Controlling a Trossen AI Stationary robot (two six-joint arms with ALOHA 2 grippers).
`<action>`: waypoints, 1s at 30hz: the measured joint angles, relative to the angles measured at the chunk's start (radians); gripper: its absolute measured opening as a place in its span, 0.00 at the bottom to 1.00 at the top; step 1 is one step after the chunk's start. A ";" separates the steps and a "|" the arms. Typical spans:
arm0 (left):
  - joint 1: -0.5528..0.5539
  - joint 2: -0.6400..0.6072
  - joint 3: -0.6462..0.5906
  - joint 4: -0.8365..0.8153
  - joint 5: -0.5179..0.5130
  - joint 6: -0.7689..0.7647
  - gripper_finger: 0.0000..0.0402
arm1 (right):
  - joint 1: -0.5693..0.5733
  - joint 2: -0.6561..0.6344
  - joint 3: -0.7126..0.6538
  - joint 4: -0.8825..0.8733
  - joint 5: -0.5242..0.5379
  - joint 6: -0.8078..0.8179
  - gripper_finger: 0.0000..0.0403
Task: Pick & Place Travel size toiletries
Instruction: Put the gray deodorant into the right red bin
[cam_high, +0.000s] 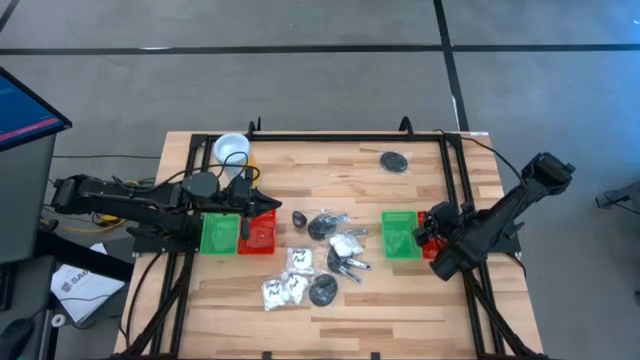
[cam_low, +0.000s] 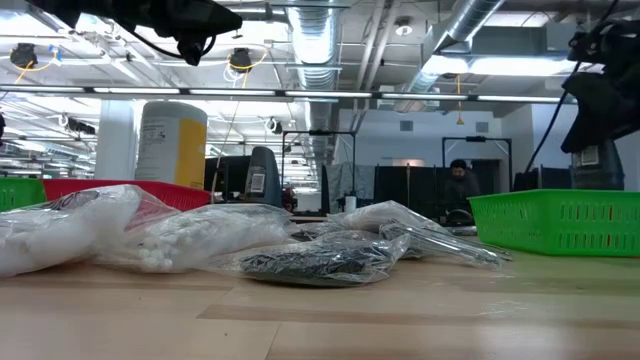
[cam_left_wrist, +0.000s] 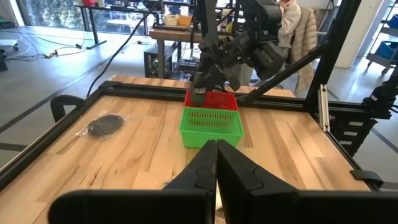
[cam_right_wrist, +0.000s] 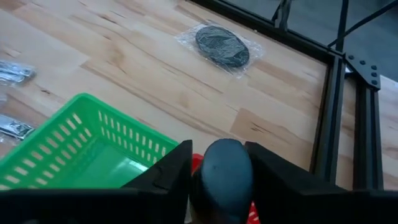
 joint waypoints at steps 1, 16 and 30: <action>0.000 0.000 0.000 0.000 0.000 0.000 0.00 | 0.000 0.003 0.000 0.000 0.000 0.000 0.37; 0.000 0.000 0.000 0.003 0.000 0.000 0.00 | 0.000 0.011 0.000 -0.024 0.004 0.011 0.23; 0.000 0.149 0.000 0.006 -0.019 0.000 0.25 | 0.000 -0.102 0.145 -0.102 0.144 -0.164 0.26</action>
